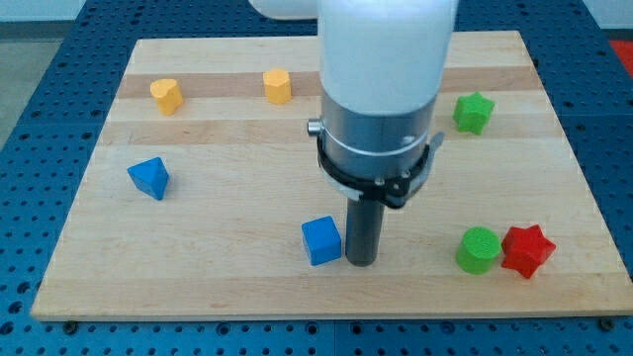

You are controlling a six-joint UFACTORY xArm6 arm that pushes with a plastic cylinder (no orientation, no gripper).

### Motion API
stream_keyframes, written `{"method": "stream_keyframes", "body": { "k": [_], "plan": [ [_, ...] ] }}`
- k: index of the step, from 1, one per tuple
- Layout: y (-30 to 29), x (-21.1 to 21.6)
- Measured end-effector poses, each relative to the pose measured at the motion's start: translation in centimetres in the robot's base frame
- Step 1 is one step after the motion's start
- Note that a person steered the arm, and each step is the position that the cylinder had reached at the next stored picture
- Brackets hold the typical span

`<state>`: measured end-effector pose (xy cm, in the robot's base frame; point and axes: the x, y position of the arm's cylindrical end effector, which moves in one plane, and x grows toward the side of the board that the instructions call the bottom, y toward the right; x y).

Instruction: Push blue cube into left of green circle

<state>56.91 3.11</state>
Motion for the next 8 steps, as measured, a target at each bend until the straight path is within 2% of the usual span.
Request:
{"method": "stream_keyframes", "body": {
  "k": [2, 3, 4, 6, 7, 8],
  "plan": [
    [-3.0, -6.5],
    [-8.2, -5.1],
    [-9.8, -2.0],
    [3.6, -2.1],
    [5.5, -2.1],
    [5.1, -2.0]
  ]
}}
